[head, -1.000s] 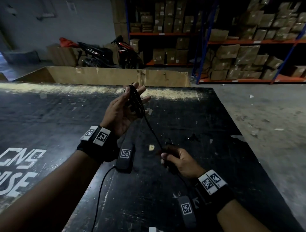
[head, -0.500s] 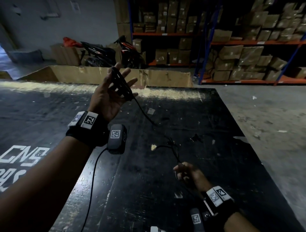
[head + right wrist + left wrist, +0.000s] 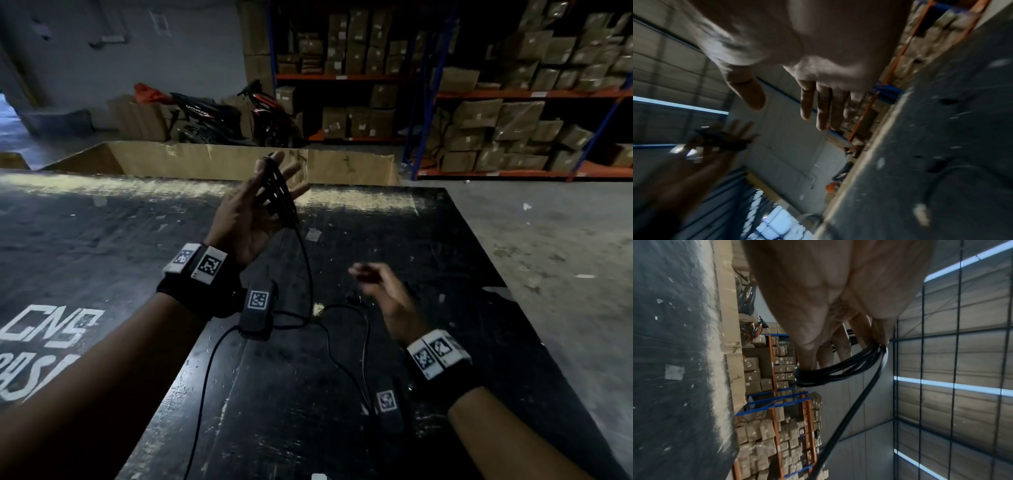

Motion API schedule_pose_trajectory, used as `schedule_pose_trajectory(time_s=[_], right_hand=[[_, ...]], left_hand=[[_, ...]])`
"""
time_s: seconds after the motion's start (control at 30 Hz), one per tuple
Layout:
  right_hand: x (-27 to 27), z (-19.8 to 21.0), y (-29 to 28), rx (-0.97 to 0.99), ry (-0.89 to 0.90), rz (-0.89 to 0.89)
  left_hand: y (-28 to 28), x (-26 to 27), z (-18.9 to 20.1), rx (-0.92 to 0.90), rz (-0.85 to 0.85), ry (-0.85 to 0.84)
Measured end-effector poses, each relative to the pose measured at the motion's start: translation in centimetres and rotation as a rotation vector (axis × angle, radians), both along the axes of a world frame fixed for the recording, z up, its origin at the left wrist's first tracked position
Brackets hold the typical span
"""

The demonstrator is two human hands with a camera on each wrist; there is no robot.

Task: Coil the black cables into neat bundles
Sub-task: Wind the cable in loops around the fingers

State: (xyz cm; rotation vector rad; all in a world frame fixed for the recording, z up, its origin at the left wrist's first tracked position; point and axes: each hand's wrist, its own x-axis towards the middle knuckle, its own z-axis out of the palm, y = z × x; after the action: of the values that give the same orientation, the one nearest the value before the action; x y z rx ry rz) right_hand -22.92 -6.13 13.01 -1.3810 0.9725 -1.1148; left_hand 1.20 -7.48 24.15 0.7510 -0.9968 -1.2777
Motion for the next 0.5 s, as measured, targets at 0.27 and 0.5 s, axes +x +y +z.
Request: schedule_pose_trajectory(time_s=[0.27, 0.5], right_hand=[[6.5, 3.3, 2.3, 0.287, -0.387, 0.254], [3.5, 0.9, 1.9, 0.325, -0.510, 0.209]], left_hand=[[0.3, -0.1, -1.0, 0.032, -0.018, -0.033], [1.2, 1.5, -1.1, 0.029, -0.029, 0.104]])
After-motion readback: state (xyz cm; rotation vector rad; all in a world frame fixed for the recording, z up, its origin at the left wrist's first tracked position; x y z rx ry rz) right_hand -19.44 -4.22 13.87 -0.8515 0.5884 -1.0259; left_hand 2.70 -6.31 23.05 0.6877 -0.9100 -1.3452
